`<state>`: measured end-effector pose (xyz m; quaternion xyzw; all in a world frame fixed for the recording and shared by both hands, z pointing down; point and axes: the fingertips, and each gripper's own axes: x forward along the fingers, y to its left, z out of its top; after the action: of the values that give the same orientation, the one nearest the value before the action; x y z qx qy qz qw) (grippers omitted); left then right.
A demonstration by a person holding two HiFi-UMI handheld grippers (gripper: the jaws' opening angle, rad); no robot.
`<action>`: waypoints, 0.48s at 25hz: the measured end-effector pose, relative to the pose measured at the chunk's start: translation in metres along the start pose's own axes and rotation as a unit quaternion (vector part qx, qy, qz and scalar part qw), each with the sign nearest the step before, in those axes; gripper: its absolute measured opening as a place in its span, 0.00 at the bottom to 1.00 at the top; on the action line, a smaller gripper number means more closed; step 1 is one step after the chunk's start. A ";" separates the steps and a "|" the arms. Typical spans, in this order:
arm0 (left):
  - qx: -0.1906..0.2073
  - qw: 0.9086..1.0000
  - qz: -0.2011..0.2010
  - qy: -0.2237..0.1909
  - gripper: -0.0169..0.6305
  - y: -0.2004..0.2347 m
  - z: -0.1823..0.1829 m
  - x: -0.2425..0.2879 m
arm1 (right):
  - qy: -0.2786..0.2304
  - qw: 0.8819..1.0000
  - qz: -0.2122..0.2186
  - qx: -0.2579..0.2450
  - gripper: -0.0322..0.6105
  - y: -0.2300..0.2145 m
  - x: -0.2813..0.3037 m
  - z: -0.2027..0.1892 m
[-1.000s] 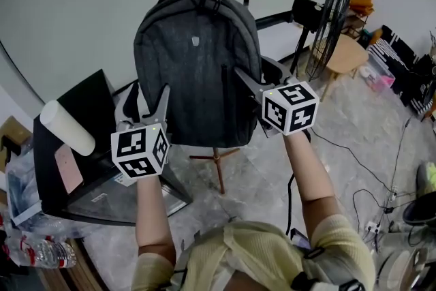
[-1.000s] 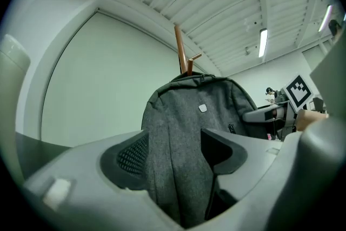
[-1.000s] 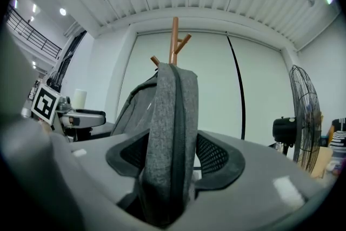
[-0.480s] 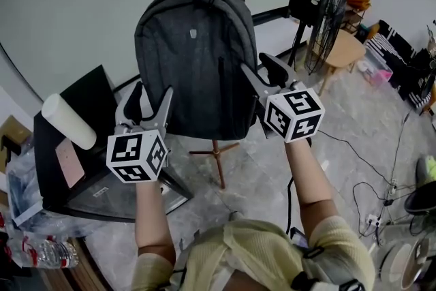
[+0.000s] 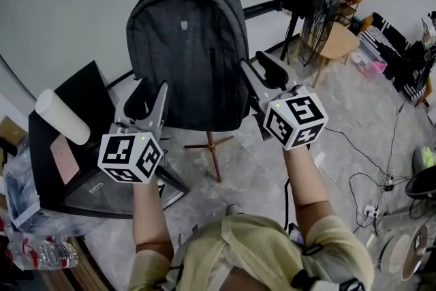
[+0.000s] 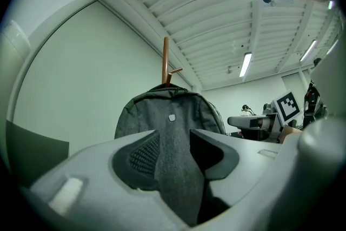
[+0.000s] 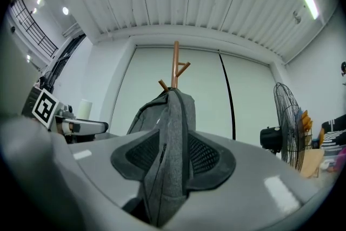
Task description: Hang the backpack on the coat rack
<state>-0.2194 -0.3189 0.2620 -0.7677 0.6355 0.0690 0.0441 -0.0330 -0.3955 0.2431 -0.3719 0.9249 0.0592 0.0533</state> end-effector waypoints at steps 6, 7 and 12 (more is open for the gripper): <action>-0.001 1.000 -0.009 -0.015 0.22 -0.009 0.009 -0.011 | -0.006 1.000 -0.005 -0.012 0.22 0.010 -0.012 0.002; -0.001 1.000 -0.010 -0.017 0.21 -0.011 0.010 -0.013 | -0.007 1.000 -0.006 -0.013 0.21 0.011 -0.014 0.002; -0.003 1.000 -0.008 -0.024 0.16 -0.014 0.011 -0.026 | -0.016 1.000 -0.017 -0.014 0.12 0.017 -0.026 0.001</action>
<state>-0.2113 -0.2895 0.2548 -0.7713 0.6276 0.0887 0.0577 -0.0263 -0.3659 0.2468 -0.3868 0.9167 0.0774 0.0641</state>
